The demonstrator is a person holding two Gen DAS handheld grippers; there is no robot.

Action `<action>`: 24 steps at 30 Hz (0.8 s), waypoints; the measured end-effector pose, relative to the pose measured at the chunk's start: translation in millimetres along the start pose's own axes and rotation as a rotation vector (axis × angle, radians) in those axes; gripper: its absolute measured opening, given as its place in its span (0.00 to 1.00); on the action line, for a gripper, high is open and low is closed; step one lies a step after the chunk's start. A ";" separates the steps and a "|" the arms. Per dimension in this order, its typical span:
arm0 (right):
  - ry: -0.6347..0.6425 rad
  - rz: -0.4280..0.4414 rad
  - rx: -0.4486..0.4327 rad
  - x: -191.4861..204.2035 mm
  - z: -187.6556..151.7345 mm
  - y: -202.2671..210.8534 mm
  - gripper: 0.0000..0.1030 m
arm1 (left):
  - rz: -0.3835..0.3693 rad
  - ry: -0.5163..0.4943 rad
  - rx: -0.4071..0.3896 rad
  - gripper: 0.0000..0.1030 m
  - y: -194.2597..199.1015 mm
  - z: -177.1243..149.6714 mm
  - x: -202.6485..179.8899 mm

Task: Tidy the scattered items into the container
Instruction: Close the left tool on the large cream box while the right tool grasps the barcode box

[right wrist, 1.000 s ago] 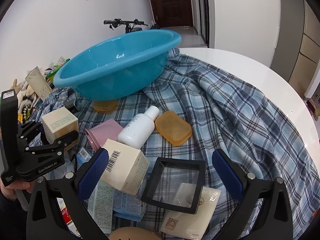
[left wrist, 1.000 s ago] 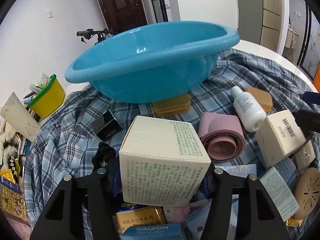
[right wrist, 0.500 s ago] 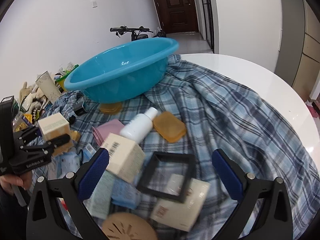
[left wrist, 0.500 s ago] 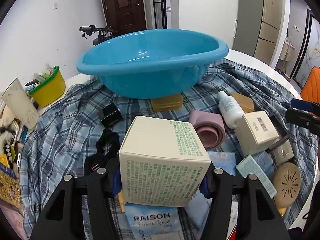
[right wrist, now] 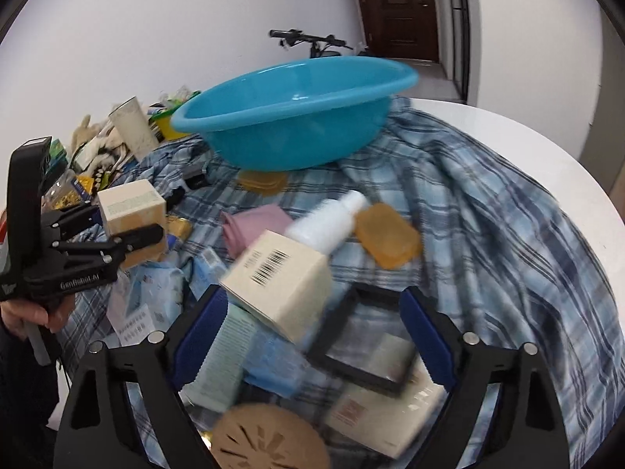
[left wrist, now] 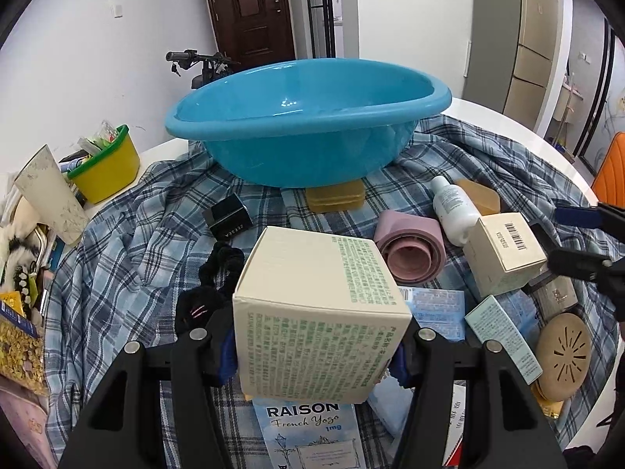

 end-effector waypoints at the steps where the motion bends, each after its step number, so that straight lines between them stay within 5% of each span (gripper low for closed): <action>1: 0.008 -0.007 0.001 5.9 1.4 -4.3 0.86 | -0.006 0.001 -0.004 0.59 0.8 -0.3 -0.3; 13: 0.103 -0.175 0.014 33.5 -5.5 -52.9 0.86 | -0.003 0.003 -0.014 0.59 7.0 -10.1 4.1; 17: 0.081 -0.167 0.019 28.1 -6.5 -56.7 0.86 | -0.008 0.005 -0.011 0.59 4.4 -11.2 4.3; 24: 0.033 -0.127 0.027 19.9 -5.9 -54.3 0.68 | -0.009 0.003 -0.013 0.59 2.2 -8.4 0.4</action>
Point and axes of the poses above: each gripper's, at about its wrist camera, not at the fingertips, and y roughly against the way its jaws point, x to its left, z to its top, the point moved 4 cm from there along -y, roughly the way its jaws point, and after that the axes turned 14 degrees about -y, right-handed, at the moved point
